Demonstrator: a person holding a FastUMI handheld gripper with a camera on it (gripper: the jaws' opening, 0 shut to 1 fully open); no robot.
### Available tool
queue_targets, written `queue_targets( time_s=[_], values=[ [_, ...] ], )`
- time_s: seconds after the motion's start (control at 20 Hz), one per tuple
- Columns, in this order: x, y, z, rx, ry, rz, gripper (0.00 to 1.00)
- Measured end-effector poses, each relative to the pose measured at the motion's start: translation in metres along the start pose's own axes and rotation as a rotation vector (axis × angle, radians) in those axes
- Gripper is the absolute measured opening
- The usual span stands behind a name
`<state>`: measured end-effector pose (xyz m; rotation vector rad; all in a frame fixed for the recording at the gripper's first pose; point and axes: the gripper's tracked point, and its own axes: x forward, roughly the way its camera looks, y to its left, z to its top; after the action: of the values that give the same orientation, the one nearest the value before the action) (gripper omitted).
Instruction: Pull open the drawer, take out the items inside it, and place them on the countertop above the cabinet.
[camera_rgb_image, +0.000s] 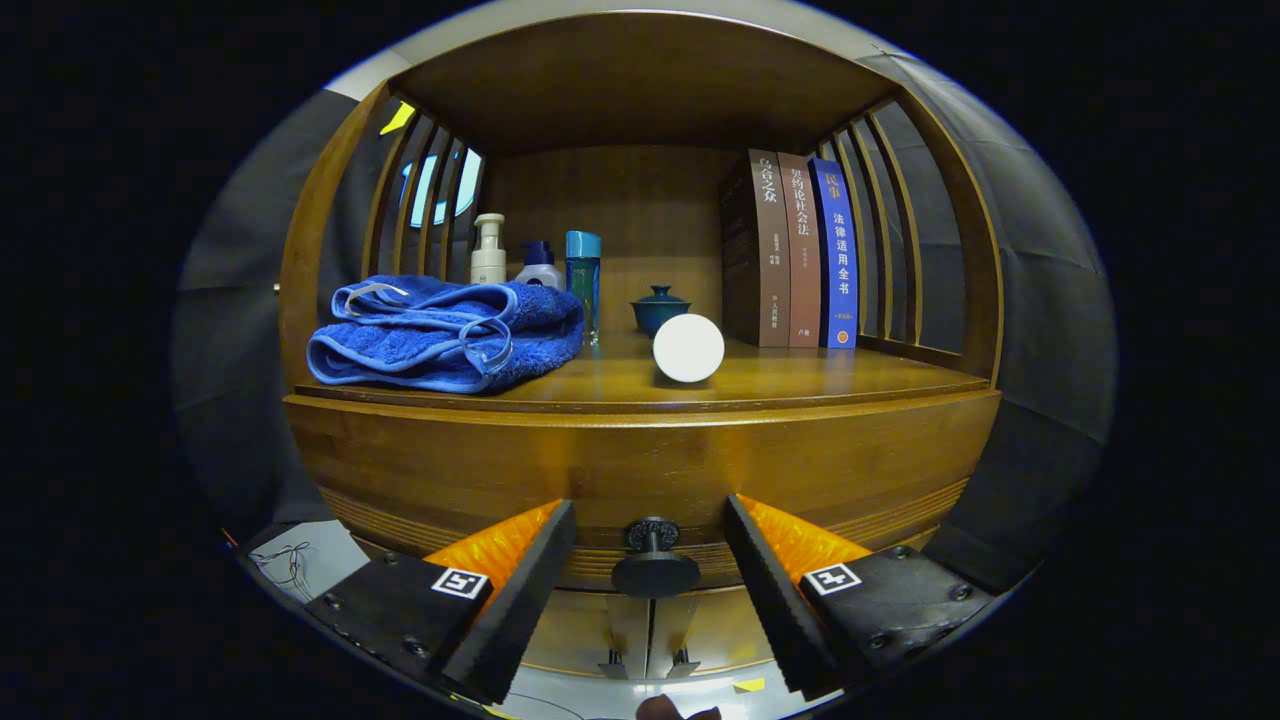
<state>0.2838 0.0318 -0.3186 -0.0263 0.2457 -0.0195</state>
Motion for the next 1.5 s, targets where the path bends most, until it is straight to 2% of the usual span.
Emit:
queue_targets(
  time_s=[0.3, 0.65, 0.7, 0.75, 1.2, 1.5],
  values=[
    [-0.037, -0.002, 0.033, -0.005, -0.038, 0.022, 1.0],
    [-0.116, 0.003, 0.119, 0.058, -0.131, 0.074, 0.99],
    [-0.148, 0.005, 0.13, 0.051, -0.146, 0.078, 0.99],
    [-0.158, 0.004, 0.14, 0.043, -0.157, 0.08, 0.99],
    [-0.26, 0.003, 0.208, 0.06, -0.231, 0.098, 0.99],
    [-0.321, -0.015, 0.235, 0.076, -0.273, 0.087, 0.99]
  ],
)
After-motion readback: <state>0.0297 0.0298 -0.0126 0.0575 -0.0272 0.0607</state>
